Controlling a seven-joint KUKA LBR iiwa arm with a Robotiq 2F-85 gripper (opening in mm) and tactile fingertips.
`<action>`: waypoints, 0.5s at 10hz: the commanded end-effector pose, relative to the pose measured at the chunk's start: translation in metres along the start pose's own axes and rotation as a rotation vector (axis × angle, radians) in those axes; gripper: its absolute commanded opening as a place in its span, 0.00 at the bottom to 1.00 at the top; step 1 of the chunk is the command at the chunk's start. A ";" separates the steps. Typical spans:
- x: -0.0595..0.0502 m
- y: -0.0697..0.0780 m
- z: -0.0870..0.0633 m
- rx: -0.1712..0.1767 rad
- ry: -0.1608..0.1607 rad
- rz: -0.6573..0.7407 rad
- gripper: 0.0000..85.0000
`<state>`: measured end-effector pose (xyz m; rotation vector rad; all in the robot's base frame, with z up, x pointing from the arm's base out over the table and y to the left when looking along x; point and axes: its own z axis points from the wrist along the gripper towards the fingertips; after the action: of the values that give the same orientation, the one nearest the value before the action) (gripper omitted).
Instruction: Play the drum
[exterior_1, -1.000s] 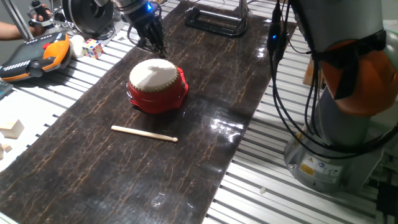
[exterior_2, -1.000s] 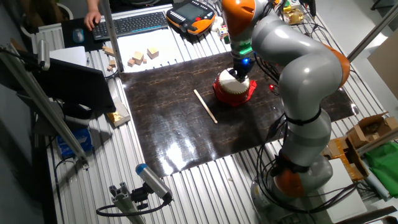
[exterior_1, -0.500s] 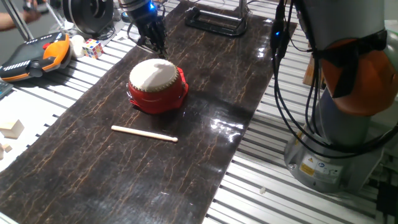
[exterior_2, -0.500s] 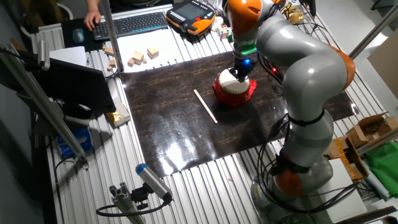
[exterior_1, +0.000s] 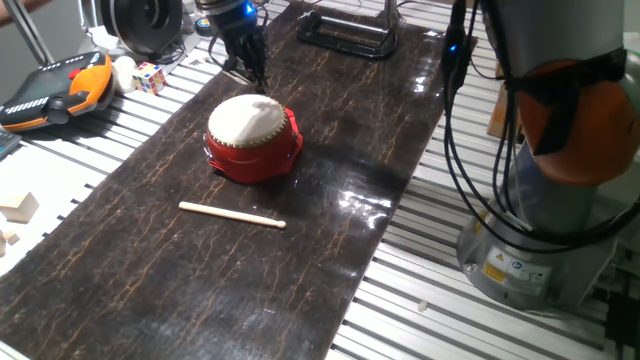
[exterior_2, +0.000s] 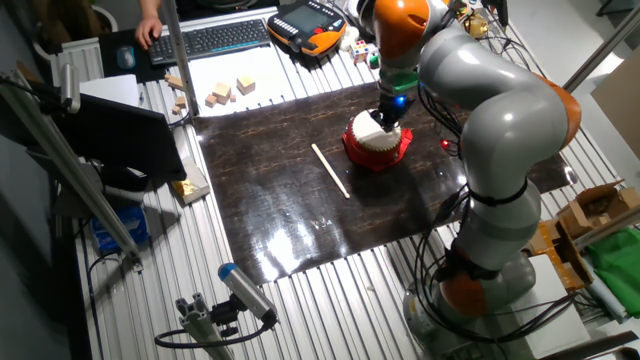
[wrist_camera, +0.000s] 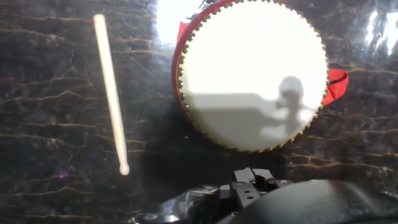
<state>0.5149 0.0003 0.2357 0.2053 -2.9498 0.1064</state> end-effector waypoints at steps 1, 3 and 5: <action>0.000 0.000 0.000 -0.024 -0.002 -0.003 0.01; -0.008 0.014 -0.005 -0.073 0.008 0.014 0.01; -0.018 0.040 -0.013 -0.065 -0.003 0.041 0.21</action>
<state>0.5292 0.0352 0.2423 0.1339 -2.9579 0.0207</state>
